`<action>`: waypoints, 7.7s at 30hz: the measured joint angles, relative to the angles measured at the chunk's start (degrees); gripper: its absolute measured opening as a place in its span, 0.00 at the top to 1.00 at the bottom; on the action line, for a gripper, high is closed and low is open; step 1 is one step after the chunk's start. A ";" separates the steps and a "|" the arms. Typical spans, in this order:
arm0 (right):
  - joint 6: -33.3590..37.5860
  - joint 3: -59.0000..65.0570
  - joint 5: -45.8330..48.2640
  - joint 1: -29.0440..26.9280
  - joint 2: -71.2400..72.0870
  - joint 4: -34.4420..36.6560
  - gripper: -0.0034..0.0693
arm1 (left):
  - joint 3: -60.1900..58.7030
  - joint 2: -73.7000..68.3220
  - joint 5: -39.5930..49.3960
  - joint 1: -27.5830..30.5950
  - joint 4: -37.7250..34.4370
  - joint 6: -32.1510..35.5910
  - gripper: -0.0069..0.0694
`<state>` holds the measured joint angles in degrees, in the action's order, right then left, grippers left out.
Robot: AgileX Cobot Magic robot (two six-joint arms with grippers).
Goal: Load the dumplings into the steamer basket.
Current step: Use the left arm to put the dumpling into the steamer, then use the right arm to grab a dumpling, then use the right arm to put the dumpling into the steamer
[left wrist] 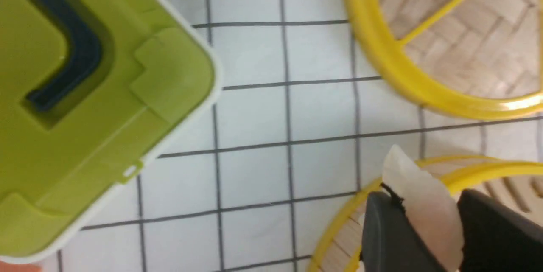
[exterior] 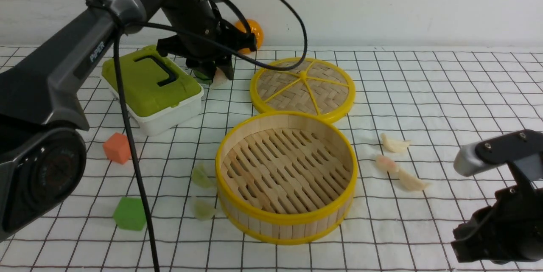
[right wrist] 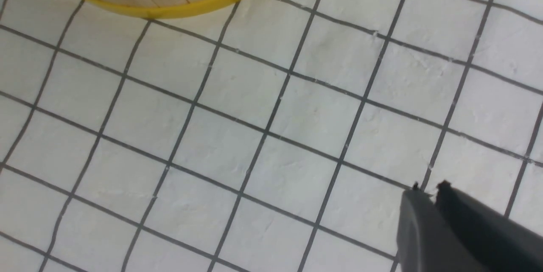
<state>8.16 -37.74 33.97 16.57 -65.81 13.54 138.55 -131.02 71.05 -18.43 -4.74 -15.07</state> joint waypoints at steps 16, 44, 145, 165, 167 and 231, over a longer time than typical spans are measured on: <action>0.00 0.00 0.40 0.00 0.00 0.00 0.86 | -15.65 9.35 -0.22 -11.37 -2.64 0.82 0.66; 0.00 0.00 -0.07 0.00 0.00 0.05 0.82 | -18.55 -1.14 -8.09 -11.26 5.35 -11.14 0.67; 5.86 -54.35 31.60 0.00 -37.27 -11.63 0.38 | -97.50 78.18 -22.53 -11.26 17.66 -17.39 0.93; 13.36 -58.33 23.22 -0.91 -55.44 -11.76 0.39 | -97.96 78.18 -27.52 -11.26 18.71 -17.39 0.93; 13.36 -58.33 22.87 -1.75 -55.86 -10.81 0.40 | -97.96 78.18 -27.53 -11.26 18.77 -17.39 0.93; -17.64 -64.87 8.87 13.07 -58.41 -3.48 0.70 | -97.96 78.18 -28.18 -11.26 18.57 -20.76 0.91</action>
<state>-9.48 -102.61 42.83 29.63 -124.22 10.06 40.59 -52.84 42.87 -29.68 13.83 -35.84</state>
